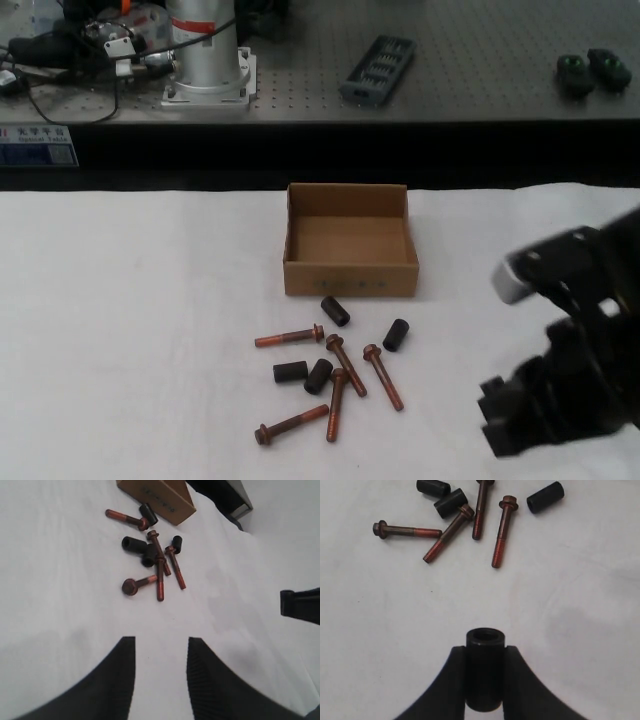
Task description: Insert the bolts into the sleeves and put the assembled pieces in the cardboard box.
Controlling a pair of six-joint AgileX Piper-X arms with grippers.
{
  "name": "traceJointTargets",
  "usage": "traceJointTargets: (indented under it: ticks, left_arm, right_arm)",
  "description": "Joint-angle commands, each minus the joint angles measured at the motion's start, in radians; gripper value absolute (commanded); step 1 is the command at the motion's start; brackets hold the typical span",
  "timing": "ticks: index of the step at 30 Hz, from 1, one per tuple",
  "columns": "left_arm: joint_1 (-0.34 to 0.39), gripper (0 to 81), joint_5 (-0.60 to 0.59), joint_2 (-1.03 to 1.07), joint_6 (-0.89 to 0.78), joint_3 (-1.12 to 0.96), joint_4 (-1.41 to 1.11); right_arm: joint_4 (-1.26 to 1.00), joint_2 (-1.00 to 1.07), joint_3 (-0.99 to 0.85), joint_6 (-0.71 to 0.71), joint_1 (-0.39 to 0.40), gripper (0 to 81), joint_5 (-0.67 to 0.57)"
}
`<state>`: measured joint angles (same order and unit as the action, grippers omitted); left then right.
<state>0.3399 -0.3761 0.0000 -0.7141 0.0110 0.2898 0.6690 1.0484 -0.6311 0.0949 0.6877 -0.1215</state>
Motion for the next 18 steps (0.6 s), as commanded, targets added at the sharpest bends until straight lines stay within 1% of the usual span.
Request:
traceJointTargets:
  ticks: [1, 4, 8, 11, 15, 18]
  left_arm:
    - [-0.002, 25.8, 0.015, 0.000, 0.032, -0.011, -0.033]
    - [-0.002, 25.8, -0.004, 0.022, 0.109, -0.032, 0.002]
    - [-0.002, 23.7, -0.004, 0.165, 0.211, -0.116, 0.011]
    - [-0.002, 23.1, -0.004, 0.329, 0.300, -0.199, 0.011]
    - [-0.002, 23.1, -0.043, 0.608, 0.462, -0.352, 0.029]
    - [0.000, 23.1, -0.097, 0.852, 0.561, -0.502, 0.077]
  right_arm:
    - [-0.019, -0.056, 0.029, 0.008, 0.001, 1.5, -0.011]
    - [-0.008, -0.121, 0.077, 0.049, 0.001, 1.5, -0.013]
    - [0.011, -0.169, 0.110, 0.068, 0.001, 1.5, -0.031]
    - [0.026, -0.177, 0.118, 0.068, 0.001, 1.5, -0.034]
    - [0.028, -0.177, 0.118, 0.068, 0.001, 1.5, -0.050]
    - [0.028, -0.177, 0.118, 0.066, 0.001, 1.5, -0.050]
